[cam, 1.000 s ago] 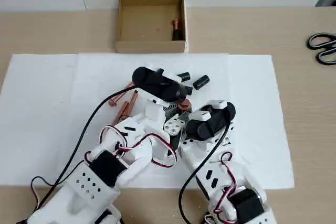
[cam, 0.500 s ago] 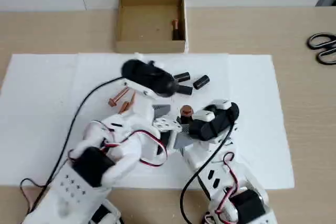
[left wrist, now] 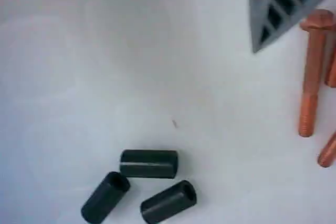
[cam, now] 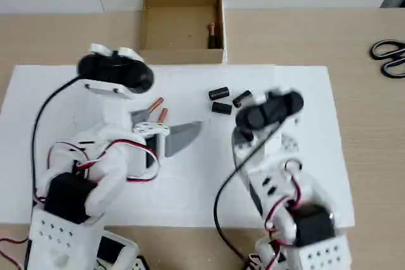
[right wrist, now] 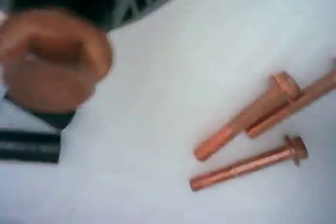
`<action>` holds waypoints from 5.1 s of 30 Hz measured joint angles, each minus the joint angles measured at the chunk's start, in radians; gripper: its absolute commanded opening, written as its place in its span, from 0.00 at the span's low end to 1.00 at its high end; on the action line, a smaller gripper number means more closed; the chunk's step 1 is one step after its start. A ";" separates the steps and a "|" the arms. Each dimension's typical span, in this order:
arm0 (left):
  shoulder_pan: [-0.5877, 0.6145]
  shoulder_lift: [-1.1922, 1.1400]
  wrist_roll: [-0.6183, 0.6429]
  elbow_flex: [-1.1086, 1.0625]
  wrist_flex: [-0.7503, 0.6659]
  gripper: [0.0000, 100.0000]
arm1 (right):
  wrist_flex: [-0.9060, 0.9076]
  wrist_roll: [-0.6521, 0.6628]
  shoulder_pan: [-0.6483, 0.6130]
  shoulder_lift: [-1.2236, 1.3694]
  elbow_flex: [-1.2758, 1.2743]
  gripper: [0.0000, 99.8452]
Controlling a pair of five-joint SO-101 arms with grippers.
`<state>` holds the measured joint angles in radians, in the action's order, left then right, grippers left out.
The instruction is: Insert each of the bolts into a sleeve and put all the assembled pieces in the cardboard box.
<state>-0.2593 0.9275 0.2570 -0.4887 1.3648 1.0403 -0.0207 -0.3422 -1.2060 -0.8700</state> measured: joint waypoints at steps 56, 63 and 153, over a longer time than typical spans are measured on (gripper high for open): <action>0.270 0.000 -0.014 -0.480 -0.196 0.36 | -0.489 0.048 0.005 2.450 2.263 0.15; 0.270 0.000 -0.012 -0.743 -0.512 0.36 | -0.249 0.048 0.005 2.446 2.503 0.15; 0.354 0.000 -0.017 -0.736 -0.479 0.36 | 0.609 0.176 0.118 1.287 1.122 0.15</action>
<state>0.0951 0.9275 0.2401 -1.2252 0.8861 1.6494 0.1557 -0.2240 0.0813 0.2516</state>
